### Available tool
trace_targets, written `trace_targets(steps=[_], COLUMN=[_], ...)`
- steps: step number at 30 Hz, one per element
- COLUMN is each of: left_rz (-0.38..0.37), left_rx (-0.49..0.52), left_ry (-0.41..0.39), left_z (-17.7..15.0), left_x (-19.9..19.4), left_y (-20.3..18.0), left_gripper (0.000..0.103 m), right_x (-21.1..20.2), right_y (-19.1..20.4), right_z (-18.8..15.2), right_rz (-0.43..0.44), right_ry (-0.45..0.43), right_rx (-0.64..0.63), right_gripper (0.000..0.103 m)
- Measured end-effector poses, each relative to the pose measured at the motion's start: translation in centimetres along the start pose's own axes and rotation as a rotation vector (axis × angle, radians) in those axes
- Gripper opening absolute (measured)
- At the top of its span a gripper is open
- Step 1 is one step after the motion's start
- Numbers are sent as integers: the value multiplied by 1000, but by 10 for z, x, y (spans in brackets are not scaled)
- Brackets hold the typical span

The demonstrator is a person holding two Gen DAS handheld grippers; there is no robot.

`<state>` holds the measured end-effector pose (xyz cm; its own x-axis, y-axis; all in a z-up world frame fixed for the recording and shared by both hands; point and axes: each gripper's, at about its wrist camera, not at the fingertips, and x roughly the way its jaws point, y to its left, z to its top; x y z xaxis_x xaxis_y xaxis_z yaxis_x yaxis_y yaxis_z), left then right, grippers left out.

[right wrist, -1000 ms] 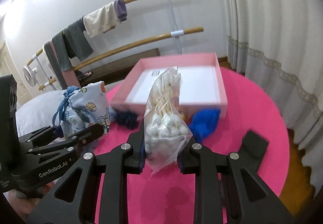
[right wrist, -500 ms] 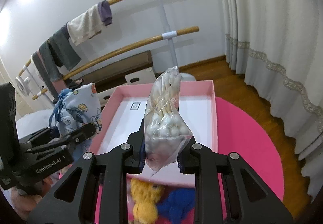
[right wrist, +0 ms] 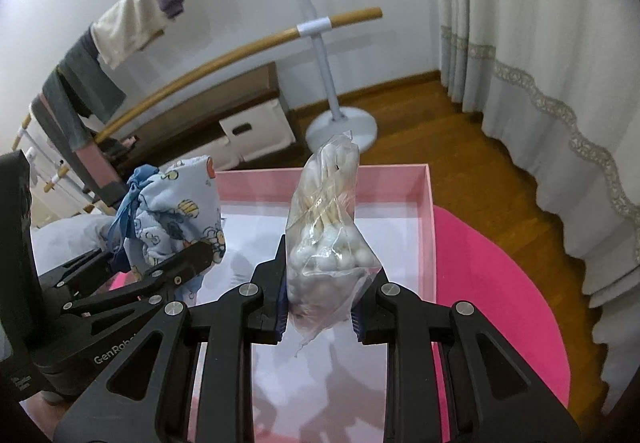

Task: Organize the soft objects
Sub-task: 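Lower the cloth bundle into the pink box with the left gripper while the right places the swab bag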

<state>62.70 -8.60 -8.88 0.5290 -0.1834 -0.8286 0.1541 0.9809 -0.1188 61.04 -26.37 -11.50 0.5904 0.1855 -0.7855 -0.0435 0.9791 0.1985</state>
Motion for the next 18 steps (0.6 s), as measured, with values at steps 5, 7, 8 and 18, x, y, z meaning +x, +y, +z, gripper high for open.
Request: trace_targets(steps=[5, 7, 8, 18], left_rz=[-2, 0, 11, 68], left_rx=[1, 9, 10, -28], left_ry=[44, 66, 72, -68], left_z=[28, 36, 42, 34], left_x=[32, 40, 44, -5], left_y=[-8, -9, -8, -4], left_gripper=[51, 56, 59, 103], right_x=[27, 34, 36, -4], right_y=[-10, -13, -15, -26], right_z=[5, 6, 5, -2], right_rz=[-17, -27, -29, -20], right_ry=[52, 64, 66, -24], right_rx=[14, 21, 27, 90], right_gripper=[24, 29, 37, 103])
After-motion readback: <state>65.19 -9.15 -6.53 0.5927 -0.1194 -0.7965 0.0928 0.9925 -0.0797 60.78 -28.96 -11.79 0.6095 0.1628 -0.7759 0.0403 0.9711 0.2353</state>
